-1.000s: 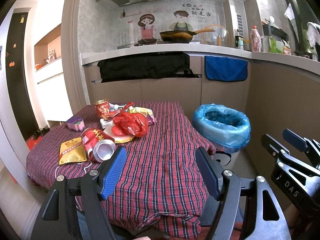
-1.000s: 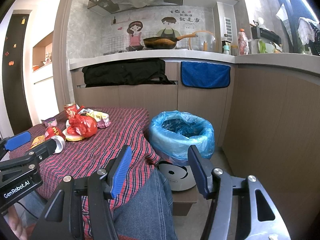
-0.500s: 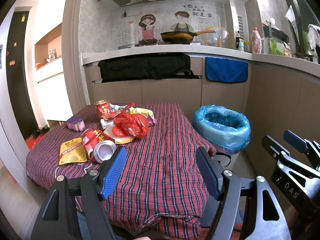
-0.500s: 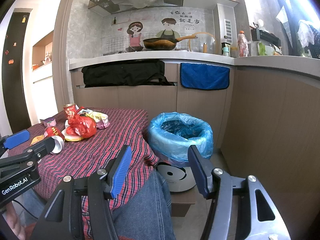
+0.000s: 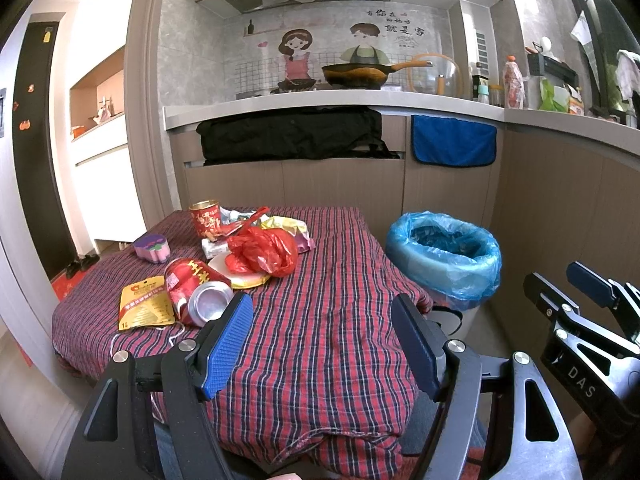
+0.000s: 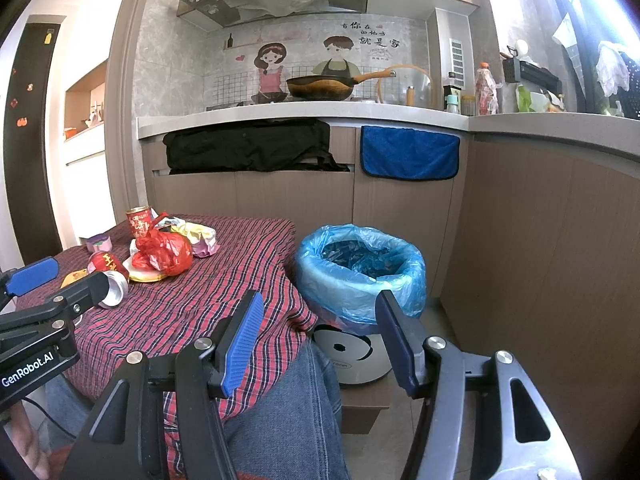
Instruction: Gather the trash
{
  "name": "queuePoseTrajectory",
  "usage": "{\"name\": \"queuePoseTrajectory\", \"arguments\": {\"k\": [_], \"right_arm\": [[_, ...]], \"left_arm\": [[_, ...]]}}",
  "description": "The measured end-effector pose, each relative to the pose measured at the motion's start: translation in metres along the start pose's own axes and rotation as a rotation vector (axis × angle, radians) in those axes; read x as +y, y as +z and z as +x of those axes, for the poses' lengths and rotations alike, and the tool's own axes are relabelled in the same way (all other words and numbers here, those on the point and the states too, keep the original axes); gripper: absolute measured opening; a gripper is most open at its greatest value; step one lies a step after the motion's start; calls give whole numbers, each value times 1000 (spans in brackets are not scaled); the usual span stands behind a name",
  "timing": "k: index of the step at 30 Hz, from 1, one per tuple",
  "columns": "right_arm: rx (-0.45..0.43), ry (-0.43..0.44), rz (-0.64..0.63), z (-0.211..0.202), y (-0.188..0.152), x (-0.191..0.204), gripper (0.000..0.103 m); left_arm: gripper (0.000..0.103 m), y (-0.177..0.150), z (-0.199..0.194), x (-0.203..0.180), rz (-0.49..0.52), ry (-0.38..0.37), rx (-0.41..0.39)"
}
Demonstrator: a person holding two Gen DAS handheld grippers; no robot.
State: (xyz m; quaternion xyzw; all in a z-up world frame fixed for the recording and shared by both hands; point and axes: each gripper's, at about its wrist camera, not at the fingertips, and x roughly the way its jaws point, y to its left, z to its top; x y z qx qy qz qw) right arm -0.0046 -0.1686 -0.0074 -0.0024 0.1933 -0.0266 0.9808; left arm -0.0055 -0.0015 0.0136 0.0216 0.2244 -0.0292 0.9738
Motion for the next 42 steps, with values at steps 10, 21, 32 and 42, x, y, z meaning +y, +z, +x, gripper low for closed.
{"name": "queuePoseTrajectory", "arguments": {"k": [10,21,32,42], "right_arm": [[0,0,-1,0,0,1,56],[1,0,-3,0,0,1,56],[12,7,8,8,4,-2,56],[21,26,11,49,25,-4,56]], "left_arm": [[72,-1,0,1,0,-1,-1],[72,-1,0,1,0,-2,-1],[72,4,25,6,1,8,47],[72,16,66,21,37,25,65]]}}
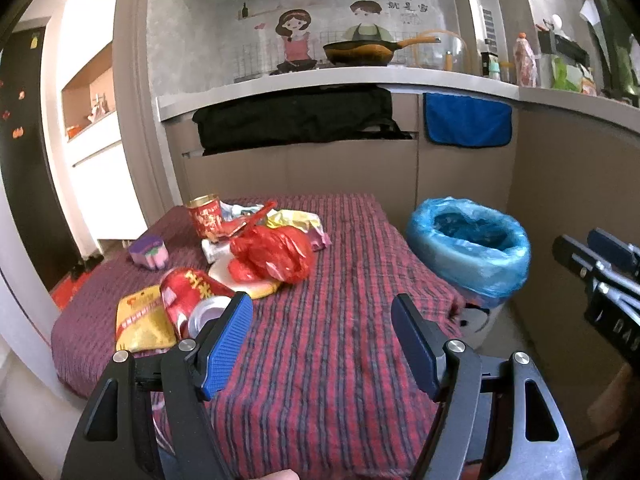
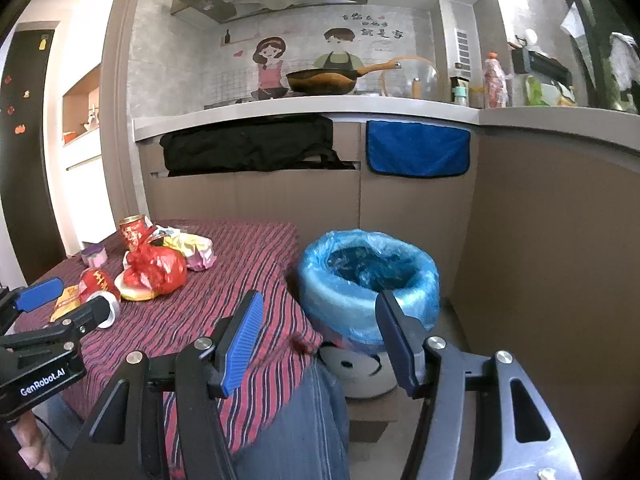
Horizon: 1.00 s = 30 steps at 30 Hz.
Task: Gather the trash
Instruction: 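Grasp the crushed red can with the right gripper while the left gripper approaches the yellow wrapper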
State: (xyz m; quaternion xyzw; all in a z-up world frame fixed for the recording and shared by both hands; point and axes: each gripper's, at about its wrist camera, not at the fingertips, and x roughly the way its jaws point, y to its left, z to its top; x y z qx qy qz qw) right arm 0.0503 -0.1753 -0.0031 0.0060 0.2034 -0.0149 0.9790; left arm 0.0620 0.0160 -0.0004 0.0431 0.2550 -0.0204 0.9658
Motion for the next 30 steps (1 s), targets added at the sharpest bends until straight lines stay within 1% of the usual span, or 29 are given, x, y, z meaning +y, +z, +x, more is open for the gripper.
{"name": "queuePoseTrajectory", "arguments": {"k": [5,9,13,18,20,21,23,25,27,29,30], "right_arm": [[2,12,-53,30,15,15,56],[32,68,-87,60,25,35,56],[78,159,-127,93,27,67,56],[132,304,-186,121,28,120,56],[141,363,-249,127,27,150,56],[154,396,-297,131,25,169,56],[184,457,-346,136,21,198,54],[220,526,-400,142,14,227,51],[244,574,-446,148,9,252,50],[253,629,-506,153,7,277,49],[259,640,-525,157,9,284,49]], "left_arm": [[72,6,31,35,-88,-47,33],[72,8,52,74,-158,-29,45],[72,2,69,128,-228,25,72],[72,-10,68,185,-269,130,67],[72,-15,66,207,-280,172,63],[72,-18,66,218,-284,195,64],[72,-23,65,238,-291,232,72],[72,-28,64,257,-314,251,76],[72,-35,66,272,-331,258,87],[72,-40,71,279,-323,272,105],[72,-43,73,281,-317,279,117]]}}
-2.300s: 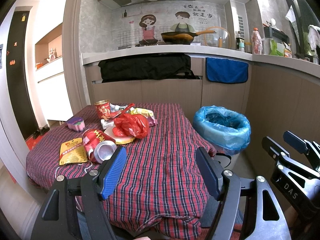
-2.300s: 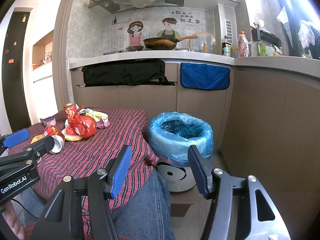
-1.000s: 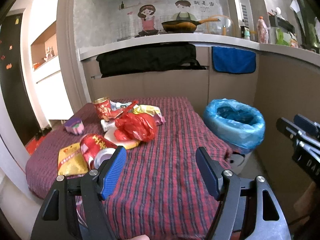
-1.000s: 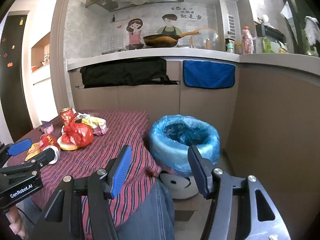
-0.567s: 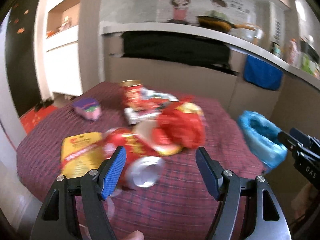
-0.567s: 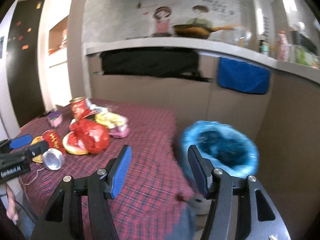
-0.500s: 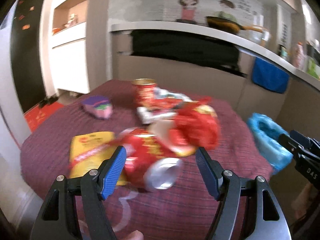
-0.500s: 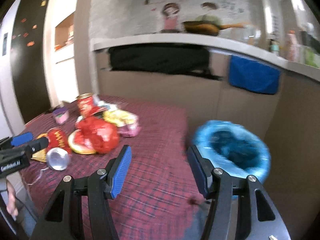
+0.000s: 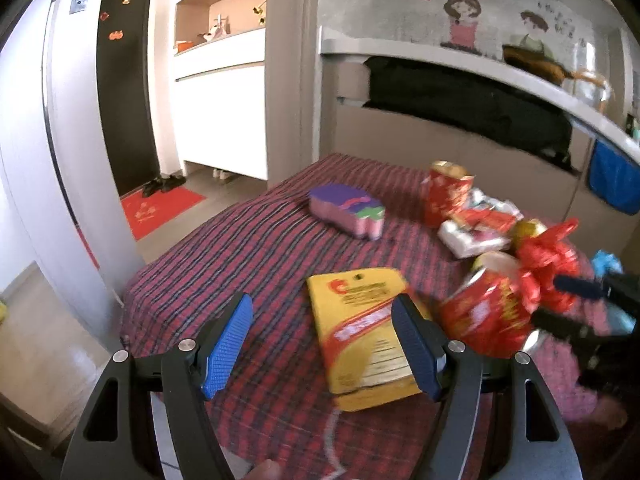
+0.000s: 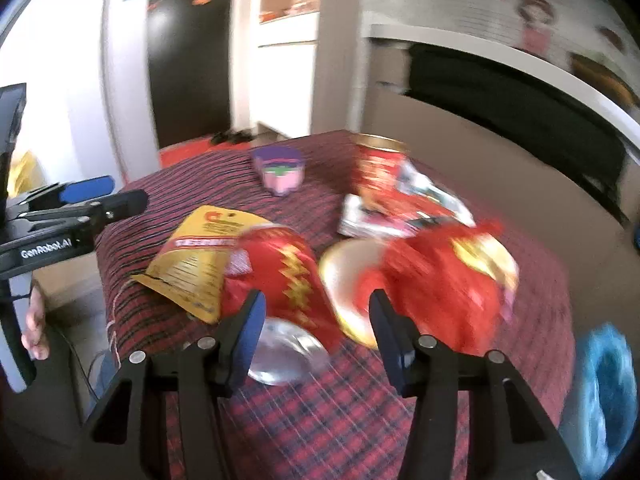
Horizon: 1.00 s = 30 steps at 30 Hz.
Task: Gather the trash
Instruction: 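Grasp the crushed red can with the right gripper while the left gripper approaches the yellow wrapper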
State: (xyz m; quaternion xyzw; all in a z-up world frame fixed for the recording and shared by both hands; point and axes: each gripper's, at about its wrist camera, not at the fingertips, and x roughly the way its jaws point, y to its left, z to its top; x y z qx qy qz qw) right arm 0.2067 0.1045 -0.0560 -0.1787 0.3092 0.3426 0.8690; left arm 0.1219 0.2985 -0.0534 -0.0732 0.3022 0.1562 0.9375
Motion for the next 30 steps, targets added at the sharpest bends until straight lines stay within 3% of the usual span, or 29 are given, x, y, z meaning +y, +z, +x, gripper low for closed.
{"name": "queuePoseTrajectory", "arguments": {"k": [5,12,17,20,23,30], "right_arm": [[50,78,-46,31,24,-4,49],[173,229,-21,76,22,-15,49],[189,332,70,80,16,-17,51],[214,387,85,80,14,-13,48],[181,369,94,65,13,-14,31],[115,250,203,21,-5,-51,31]], "left_arm": [[72,-7,20,18,-77,-91,76],[72,-10,38,27,-107,-202,133],[72,-17,43,21,-53,-203,155],[71,-18,46,18,-61,-201,156],[66,-17,49,18,-87,-199,169],[57,-11,70,25,-170,-191,221]]}}
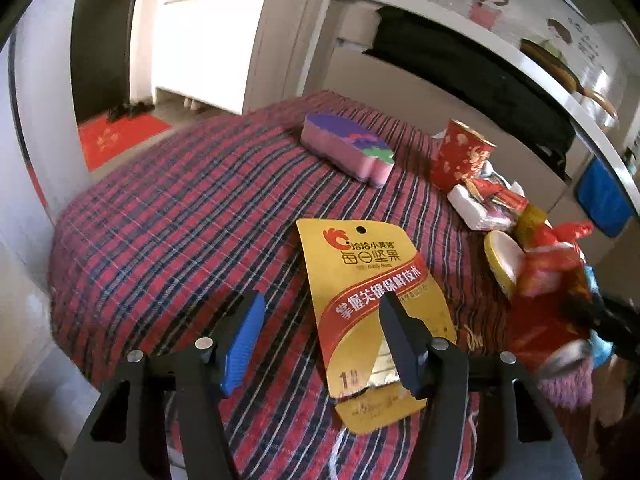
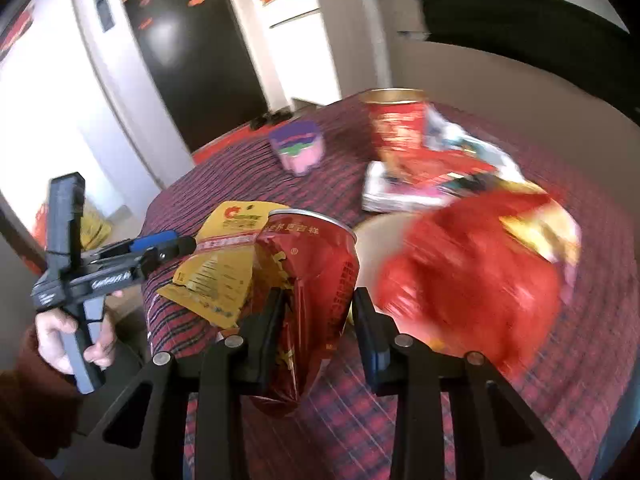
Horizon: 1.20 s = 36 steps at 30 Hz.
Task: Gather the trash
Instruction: 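Grasp the crushed red can with the right gripper while the left gripper approaches the yellow wrapper, then grasp the yellow snack wrapper with the left gripper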
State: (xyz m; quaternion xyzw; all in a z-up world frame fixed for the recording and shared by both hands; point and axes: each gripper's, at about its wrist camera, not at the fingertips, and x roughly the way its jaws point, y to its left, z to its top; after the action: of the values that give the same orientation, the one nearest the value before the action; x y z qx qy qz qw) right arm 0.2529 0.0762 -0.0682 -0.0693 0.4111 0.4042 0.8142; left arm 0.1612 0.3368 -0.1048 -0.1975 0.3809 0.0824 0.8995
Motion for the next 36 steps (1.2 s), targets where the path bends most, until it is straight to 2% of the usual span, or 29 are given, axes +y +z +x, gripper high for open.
{"name": "queuePoseTrajectory", "arguments": {"k": [3,6,9,14,19,21,24,28,32,36], "right_arm": [[-44,-35,21,-24,-9,-11,31],[-99,-108,18,-52,-19,-19,31],[-122,-158,27,-72,-30,-30,31],[-108,-204,70,-87,-52,-48,31],[-96,-195,89,-88,-67,-53,31],[-98,-197,85,-87,-70,-51,31],[-100,-196,78,-84,-74,-49,31],[-96,-185,81,-80,-77,-48,32],[-65,-149,131,-68,-78,-56,34],[-44,-40,239,-55,-80,-70,35]], "left_arm": [[57,2,8,2,-50,-39,35],[55,5,12,-7,-51,-66,53],[55,8,13,-25,-57,-160,72],[54,11,6,-61,-6,-273,53],[46,10,3,-92,65,-324,69],[35,8,3,-100,89,-333,80],[27,1,4,-113,118,-354,116],[27,-4,8,-130,138,-353,130],[27,-2,28,-141,98,-369,169],[26,-2,53,-143,52,-359,223]]}}
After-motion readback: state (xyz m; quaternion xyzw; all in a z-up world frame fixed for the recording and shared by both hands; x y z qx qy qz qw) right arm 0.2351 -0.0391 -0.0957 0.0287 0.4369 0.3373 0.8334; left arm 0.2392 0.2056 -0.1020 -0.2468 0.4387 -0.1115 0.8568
